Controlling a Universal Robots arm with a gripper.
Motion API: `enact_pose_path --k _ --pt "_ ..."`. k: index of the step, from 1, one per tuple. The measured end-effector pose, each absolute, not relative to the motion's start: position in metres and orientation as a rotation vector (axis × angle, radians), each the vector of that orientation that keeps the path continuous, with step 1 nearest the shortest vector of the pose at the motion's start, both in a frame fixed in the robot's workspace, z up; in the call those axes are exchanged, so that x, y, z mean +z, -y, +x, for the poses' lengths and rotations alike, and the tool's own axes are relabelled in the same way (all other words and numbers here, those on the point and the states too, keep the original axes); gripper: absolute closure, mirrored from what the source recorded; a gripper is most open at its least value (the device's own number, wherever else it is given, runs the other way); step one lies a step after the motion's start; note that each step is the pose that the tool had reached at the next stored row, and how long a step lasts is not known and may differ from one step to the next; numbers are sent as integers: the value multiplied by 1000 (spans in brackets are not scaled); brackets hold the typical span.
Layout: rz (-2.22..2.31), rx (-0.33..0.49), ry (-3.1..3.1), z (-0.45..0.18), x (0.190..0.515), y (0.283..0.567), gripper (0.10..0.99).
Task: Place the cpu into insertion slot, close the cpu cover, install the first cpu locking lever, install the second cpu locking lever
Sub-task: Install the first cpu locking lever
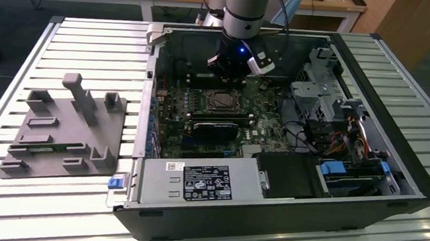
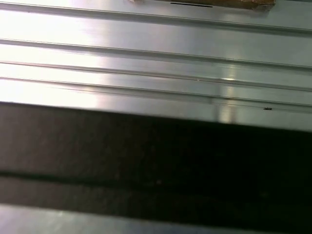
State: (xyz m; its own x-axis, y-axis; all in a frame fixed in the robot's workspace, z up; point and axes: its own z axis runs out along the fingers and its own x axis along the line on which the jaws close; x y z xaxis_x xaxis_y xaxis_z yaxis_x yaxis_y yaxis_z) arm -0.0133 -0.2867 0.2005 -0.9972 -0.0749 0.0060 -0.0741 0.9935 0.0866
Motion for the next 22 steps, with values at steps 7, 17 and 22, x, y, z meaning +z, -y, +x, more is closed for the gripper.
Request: enact_pose_path --k 7,17,22 --pt "117 -134 3127 -13 201 287 980" --pt "117 -129 3127 -13 195 285 980" --pt "117 -132 3128 -12 202 285 980"
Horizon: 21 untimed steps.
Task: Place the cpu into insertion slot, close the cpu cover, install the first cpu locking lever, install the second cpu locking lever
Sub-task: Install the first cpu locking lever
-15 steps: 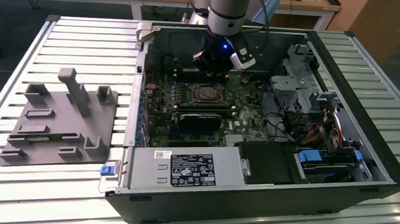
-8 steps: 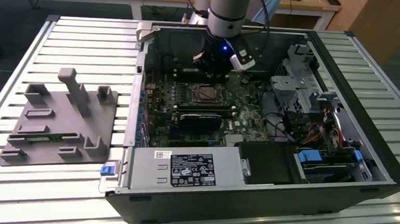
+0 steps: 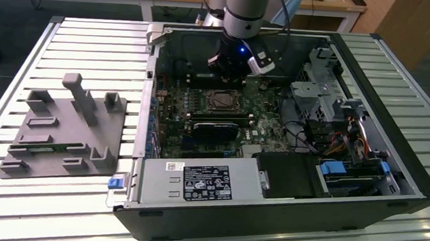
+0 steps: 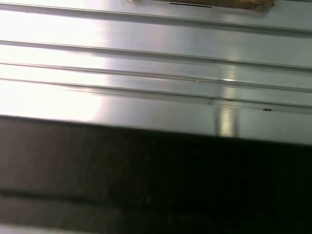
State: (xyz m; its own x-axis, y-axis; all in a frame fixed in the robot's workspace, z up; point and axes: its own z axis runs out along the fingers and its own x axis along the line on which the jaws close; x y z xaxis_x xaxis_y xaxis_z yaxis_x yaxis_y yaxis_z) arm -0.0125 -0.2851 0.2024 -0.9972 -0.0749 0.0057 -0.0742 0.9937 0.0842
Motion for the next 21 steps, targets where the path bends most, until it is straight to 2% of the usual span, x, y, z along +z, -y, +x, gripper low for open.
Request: enact_pose_path --k 4,21 --pt "117 -130 3127 -13 211 285 980" --pt "117 -129 3127 -12 210 296 980"
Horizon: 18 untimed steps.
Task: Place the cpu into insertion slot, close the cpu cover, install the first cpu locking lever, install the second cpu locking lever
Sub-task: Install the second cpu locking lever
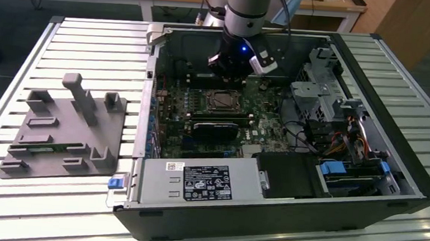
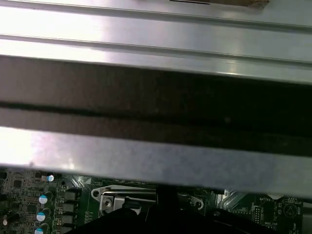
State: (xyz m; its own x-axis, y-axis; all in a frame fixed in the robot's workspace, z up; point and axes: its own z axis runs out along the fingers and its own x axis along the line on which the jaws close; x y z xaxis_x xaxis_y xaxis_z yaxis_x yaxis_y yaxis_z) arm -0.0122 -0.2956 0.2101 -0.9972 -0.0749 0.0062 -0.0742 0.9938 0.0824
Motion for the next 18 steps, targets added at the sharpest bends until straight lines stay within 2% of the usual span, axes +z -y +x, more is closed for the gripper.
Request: enact_pose_path --k 18 --pt "117 -129 3128 -12 209 319 980"
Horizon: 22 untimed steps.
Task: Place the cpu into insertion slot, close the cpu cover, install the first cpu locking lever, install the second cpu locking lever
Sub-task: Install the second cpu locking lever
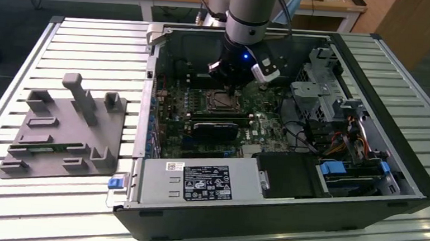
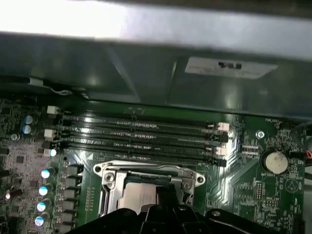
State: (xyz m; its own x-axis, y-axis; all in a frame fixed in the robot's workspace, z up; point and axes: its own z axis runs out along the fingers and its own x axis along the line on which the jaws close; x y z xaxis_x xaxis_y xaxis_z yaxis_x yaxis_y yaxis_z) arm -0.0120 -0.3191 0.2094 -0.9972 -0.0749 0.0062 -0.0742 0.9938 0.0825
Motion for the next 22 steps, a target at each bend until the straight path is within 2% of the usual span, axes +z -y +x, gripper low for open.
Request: enact_pose_path --k 5,15,22 --pt "117 -129 3127 -12 212 321 980" --pt "117 -130 3128 -12 241 321 980" --pt "117 -132 3127 -12 244 330 980"
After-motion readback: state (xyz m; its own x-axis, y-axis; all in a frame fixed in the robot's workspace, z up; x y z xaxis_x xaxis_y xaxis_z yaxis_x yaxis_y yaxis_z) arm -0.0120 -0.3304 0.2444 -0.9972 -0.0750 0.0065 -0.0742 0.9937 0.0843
